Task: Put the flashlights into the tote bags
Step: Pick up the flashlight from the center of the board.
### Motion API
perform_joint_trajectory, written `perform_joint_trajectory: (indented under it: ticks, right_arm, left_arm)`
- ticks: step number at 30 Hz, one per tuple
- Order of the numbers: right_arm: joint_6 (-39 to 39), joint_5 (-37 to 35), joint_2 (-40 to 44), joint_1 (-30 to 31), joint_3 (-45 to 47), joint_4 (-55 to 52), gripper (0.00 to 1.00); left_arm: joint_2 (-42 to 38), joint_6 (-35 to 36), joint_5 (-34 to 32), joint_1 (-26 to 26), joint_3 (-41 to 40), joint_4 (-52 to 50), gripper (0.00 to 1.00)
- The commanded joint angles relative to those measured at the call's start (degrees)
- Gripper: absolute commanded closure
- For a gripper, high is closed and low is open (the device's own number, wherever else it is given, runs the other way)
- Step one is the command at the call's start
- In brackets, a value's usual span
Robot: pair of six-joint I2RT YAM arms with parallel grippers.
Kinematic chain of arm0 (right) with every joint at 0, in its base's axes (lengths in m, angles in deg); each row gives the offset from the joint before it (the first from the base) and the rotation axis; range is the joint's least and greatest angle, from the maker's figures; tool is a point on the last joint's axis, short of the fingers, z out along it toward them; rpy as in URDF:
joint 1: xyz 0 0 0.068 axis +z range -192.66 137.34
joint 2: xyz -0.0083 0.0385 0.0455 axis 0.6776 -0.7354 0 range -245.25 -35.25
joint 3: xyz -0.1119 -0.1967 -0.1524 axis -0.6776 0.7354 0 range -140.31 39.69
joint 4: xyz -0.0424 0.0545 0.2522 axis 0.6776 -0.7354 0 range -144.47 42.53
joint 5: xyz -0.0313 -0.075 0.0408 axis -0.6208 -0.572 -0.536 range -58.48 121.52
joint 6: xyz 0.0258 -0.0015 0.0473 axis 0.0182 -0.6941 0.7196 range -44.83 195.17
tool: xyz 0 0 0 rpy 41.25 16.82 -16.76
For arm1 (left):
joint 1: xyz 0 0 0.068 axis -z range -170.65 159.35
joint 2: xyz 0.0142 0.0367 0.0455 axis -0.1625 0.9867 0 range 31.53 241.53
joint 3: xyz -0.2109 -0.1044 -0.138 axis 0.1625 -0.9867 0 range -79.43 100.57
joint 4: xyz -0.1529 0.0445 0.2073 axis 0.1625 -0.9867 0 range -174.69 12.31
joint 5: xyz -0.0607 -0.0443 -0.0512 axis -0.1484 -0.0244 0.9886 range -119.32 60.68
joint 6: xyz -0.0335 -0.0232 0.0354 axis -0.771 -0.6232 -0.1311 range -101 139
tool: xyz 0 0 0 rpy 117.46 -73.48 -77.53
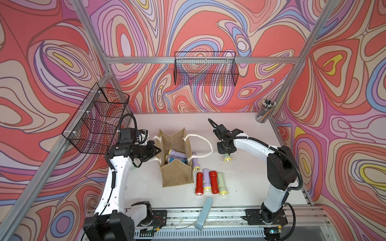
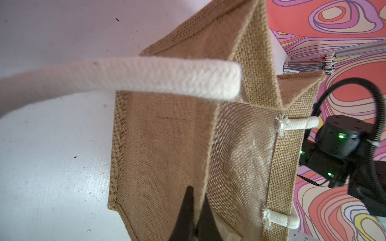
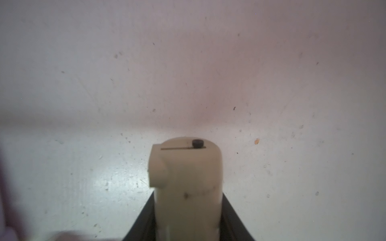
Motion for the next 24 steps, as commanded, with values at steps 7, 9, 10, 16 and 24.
perform_joint_trajectory:
  ticks: [7, 9, 10, 16, 24]
  right_arm:
    - [2.29, 11.20, 12.23, 0.52, -10.24, 3.28, 0.88]
    - [2.87, 14.33, 13.58, 1.79, -11.36, 5.94, 0.88]
    - [2.96, 15.32, 13.94, 2.81, -12.28, 7.25, 0.88]
    - [1.77, 19.68, 11.39, 10.00, -17.88, 13.28, 0.91]
    - [0.49, 27.80, 2.28, 16.81, -21.35, 22.56, 0.91]
  left_arm:
    - [-0.56, 0.05, 0.41, -0.58, 0.97, -0.69, 0.96]
    - [-0.75, -0.11, 0.72, -0.61, 0.54, -0.32, 0.95]
    - [-0.92, -0.27, 0.81, -0.62, 0.20, -0.10, 0.95]
    - [-1.02, -0.28, 2.29, -0.62, 0.23, -0.24, 0.96]
    - [-2.17, 0.53, 3.61, -0.62, -0.30, -0.93, 0.96]
